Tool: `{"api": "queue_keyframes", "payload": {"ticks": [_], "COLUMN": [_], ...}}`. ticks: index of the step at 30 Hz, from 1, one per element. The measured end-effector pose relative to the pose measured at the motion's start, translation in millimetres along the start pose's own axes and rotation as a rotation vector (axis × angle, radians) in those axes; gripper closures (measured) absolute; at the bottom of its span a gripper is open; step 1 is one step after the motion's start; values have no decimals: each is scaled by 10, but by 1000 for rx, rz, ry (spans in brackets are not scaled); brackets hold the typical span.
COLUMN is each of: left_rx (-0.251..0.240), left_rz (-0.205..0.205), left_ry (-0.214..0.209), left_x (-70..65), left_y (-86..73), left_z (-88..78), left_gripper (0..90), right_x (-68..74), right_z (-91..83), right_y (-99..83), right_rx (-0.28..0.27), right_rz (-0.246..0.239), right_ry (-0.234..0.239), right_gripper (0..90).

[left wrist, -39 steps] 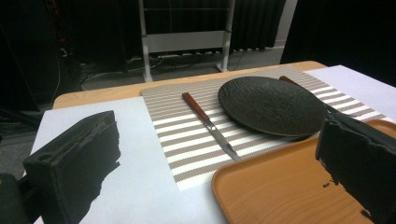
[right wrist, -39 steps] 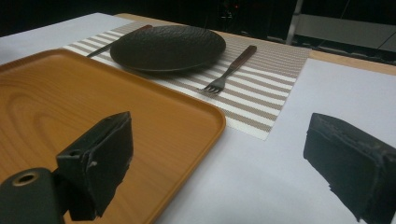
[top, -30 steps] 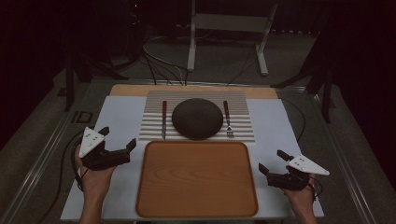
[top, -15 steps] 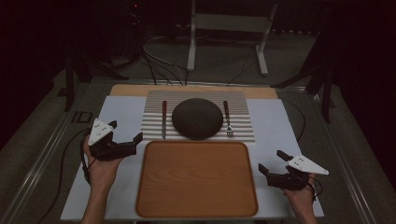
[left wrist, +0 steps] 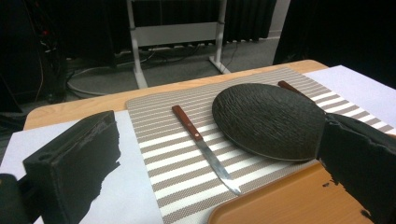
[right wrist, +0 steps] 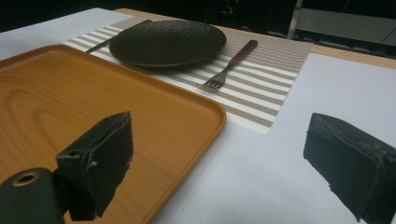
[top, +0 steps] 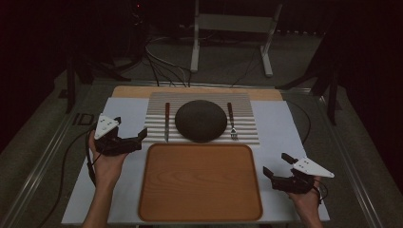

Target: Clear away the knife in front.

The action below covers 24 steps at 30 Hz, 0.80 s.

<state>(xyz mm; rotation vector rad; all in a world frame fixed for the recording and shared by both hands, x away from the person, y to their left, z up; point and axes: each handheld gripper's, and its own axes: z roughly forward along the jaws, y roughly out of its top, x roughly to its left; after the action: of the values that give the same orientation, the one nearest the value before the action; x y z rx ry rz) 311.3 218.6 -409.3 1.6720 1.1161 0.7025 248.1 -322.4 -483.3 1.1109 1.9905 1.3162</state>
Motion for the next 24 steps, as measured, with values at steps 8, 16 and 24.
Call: {"api": "queue_keyframes", "payload": {"ticks": [8, 16, 24], "left_rx": [18, 28, 36], "left_rz": [16, 17, 18], "left_ry": [7, 18, 25], "left_x": [12, 49, 84], "left_y": [37, 65, 90], "left_z": [111, 202, 282], "left_gripper": [5, 5, 5], "right_x": [0, -2, -2], "right_z": [3, 0, 2], "right_y": [-1, 0, 0], "right_rx": [0, 2, 2], "right_rz": [-1, 0, -2], "right_ry": [3, 4, 7], "right_gripper": [84, 84, 84]}}
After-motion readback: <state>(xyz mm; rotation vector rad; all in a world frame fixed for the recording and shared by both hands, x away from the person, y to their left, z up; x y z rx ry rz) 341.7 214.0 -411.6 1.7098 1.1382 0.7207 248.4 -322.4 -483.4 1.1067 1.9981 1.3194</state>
